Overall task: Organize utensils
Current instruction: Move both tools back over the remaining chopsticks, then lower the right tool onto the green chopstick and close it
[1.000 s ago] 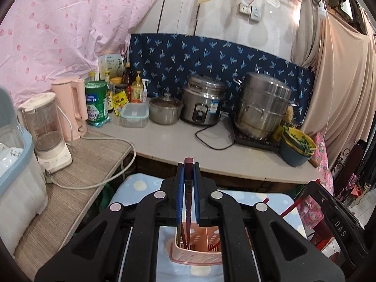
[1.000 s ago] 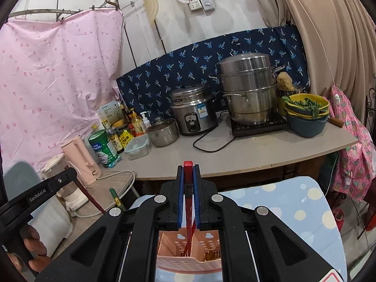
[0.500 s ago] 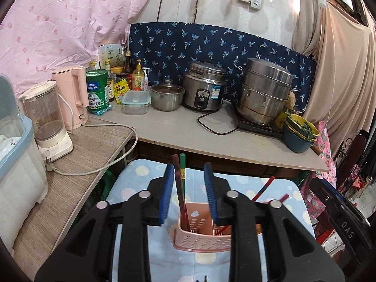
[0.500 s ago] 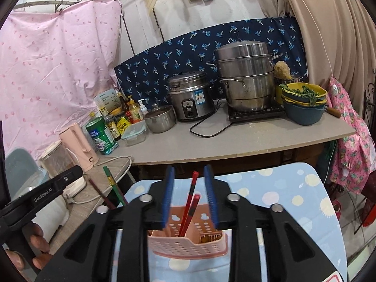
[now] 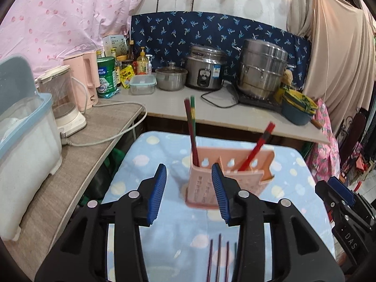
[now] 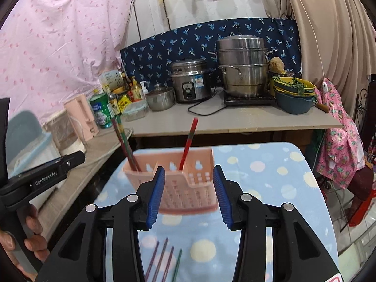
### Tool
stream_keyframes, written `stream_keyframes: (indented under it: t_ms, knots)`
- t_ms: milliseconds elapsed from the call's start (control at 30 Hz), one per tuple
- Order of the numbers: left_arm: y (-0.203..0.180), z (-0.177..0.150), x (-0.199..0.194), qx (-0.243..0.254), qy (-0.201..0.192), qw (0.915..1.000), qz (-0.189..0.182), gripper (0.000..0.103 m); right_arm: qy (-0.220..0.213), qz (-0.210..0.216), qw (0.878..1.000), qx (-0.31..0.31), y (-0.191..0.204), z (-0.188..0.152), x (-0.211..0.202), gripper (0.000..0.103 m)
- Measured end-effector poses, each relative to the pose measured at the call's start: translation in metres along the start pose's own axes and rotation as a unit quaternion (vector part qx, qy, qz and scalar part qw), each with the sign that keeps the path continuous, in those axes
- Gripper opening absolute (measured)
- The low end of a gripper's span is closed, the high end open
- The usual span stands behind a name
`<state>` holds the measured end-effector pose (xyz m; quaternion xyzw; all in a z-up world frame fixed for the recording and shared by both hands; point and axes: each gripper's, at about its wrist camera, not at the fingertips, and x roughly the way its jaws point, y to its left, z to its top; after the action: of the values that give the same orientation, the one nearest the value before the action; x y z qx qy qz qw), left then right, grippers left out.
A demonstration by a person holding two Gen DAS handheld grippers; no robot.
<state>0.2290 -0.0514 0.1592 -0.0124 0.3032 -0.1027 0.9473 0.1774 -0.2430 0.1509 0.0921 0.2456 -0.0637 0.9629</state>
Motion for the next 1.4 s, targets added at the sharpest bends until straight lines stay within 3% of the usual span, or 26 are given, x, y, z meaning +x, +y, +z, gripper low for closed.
stream_keyframes:
  t_ms: [467, 800, 1100, 1400]
  knots:
    - [0.022, -0.124, -0.024, 0.004, 0.067, 0.9976, 0.017, 0.038, 0.089, -0.002, 0.996, 0.0, 0.006, -0.133, -0.039, 0.042]
    - [0.031, -0.199, -0.026, 0.0, 0.133, 0.991, 0.01, 0.038, 0.142, -0.006, 0.99, 0.002, 0.01, -0.202, -0.047, 0.042]
    - [0.03, -0.232, -0.032, 0.004, 0.162, 0.9868, 0.0, 0.038, 0.169, -0.002, 0.986, 0.001, 0.019, -0.239, -0.054, 0.042]
    - [0.025, -0.245, -0.034, 0.009, 0.174, 0.9847, -0.007, 0.038, 0.18, 0.01, 0.983, -0.014, 0.037, -0.254, -0.051, 0.04]
